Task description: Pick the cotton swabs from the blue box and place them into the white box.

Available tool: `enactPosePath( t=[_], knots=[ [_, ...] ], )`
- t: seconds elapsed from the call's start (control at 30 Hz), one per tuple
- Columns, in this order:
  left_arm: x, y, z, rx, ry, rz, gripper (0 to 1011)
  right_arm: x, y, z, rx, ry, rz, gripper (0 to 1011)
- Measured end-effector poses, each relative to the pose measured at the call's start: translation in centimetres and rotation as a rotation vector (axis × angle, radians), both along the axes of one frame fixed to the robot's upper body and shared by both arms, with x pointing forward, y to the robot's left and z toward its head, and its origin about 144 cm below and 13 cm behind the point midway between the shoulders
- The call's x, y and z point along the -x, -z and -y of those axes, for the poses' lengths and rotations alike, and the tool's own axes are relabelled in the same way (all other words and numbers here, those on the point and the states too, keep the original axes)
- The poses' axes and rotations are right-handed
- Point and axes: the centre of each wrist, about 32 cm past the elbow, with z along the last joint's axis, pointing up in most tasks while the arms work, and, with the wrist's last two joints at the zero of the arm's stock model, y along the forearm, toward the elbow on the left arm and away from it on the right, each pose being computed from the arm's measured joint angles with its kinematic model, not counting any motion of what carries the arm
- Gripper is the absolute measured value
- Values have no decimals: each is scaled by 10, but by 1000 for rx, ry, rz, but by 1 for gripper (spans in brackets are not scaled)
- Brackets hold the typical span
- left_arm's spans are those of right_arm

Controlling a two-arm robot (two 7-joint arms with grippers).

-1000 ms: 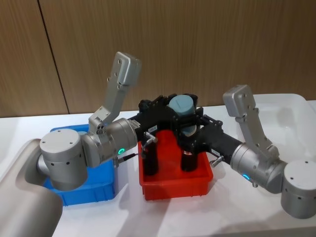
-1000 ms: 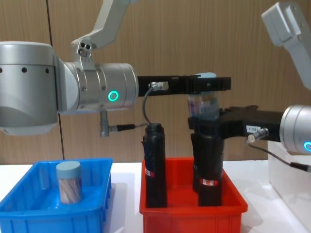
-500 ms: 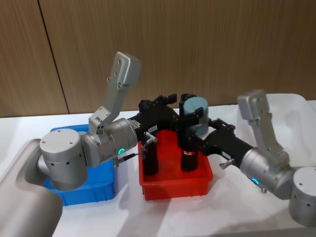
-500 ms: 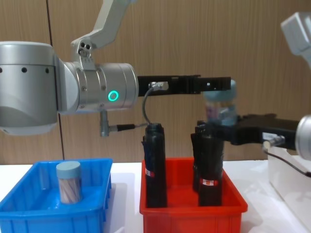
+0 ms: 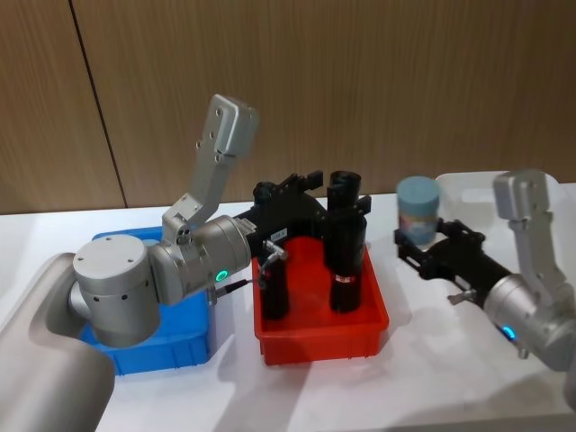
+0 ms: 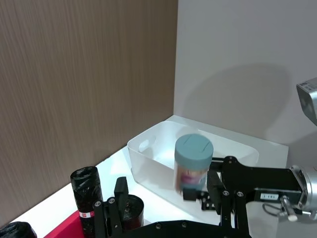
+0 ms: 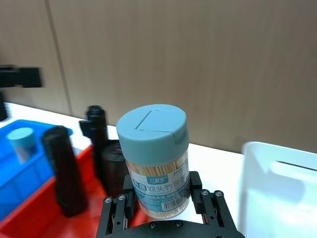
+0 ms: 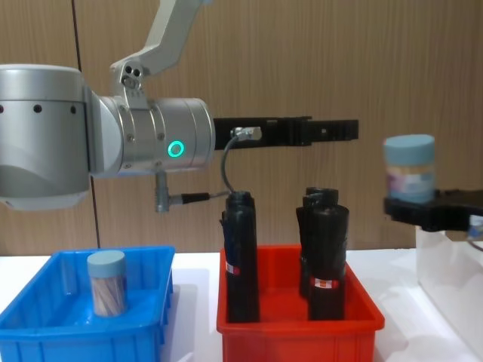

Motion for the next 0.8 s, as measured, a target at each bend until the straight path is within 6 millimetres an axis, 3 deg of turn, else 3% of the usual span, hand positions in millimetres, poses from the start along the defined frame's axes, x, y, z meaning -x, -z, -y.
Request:
enactPosePath(
  t=[0.8],
  knots=[
    [0, 0, 0, 0, 0, 0, 1004, -17, -1, 58, 29, 235, -53, 659]
  ],
)
